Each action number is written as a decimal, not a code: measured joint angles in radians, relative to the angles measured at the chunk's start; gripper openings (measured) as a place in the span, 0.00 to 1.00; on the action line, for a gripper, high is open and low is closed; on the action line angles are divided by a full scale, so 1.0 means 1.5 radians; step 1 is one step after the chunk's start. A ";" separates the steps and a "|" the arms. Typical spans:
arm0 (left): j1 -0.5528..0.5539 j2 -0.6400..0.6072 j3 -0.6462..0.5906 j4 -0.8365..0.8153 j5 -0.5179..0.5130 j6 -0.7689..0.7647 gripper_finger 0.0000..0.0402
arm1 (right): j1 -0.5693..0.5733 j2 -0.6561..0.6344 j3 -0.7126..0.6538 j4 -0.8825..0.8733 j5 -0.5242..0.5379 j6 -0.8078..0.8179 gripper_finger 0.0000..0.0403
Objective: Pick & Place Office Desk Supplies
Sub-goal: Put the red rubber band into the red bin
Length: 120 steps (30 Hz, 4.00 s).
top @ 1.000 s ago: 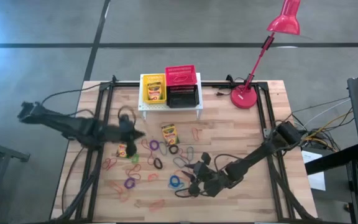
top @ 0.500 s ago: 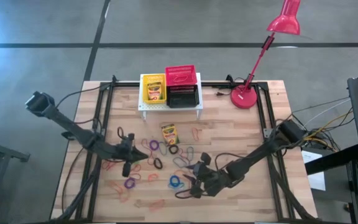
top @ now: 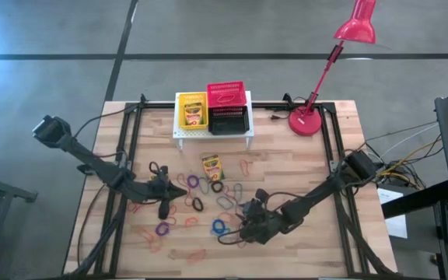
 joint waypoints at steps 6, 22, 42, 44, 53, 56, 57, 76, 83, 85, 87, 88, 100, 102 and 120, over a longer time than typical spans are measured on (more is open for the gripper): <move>0.000 0.009 0.000 0.007 0.000 0.000 0.02 | -0.001 0.018 -0.003 0.000 -0.032 -0.014 0.36; 0.001 0.008 0.000 0.022 -0.008 0.000 0.04 | -0.001 0.024 -0.001 -0.075 -0.062 -0.008 0.06; 0.001 0.008 -0.001 0.024 -0.092 0.068 0.25 | -0.009 -0.182 -0.003 -0.140 0.093 -0.082 0.02; 0.001 0.008 -0.001 0.024 -0.110 0.087 0.25 | -0.020 -0.205 -0.002 -0.131 0.097 -0.112 0.02; 0.013 0.005 -0.001 0.031 -0.240 0.273 0.25 | -0.102 -0.287 -0.002 -0.007 0.111 -0.353 0.02; 0.031 0.002 0.003 0.039 -0.294 0.363 0.25 | -0.141 -0.304 -0.002 0.071 0.109 -0.470 0.02; 0.040 0.001 0.007 0.041 -0.306 0.393 0.25 | -0.154 -0.307 -0.002 0.104 0.108 -0.510 0.02; 0.226 -0.026 0.140 0.049 -0.191 0.622 0.24 | -0.591 -0.265 0.228 0.114 -0.363 -0.677 0.02; 0.227 -0.071 0.184 -0.028 -0.191 0.635 0.24 | -0.674 -0.155 0.371 -0.059 -0.363 -0.717 0.02; 0.227 -0.093 0.190 -0.069 -0.198 0.623 0.24 | -0.685 -0.131 0.395 -0.086 -0.363 -0.730 0.02; 0.228 -0.120 0.196 -0.097 -0.198 0.609 0.24 | -0.694 -0.111 0.415 -0.106 -0.361 -0.745 0.02; 0.228 -0.134 0.197 -0.110 -0.199 0.603 0.24 | -0.697 -0.103 0.424 -0.116 -0.361 -0.753 0.02; 0.253 -0.272 0.203 -0.157 -0.198 0.595 0.24 | -0.712 -0.087 0.448 -0.177 -0.359 -0.809 0.02; 0.258 -0.277 0.201 -0.177 -0.197 0.595 0.24 | -0.710 -0.086 0.447 -0.188 -0.359 -0.813 0.02; 0.264 -0.272 0.191 -0.235 -0.195 0.551 0.24 | -0.677 -0.127 0.440 -0.214 -0.306 -0.800 0.02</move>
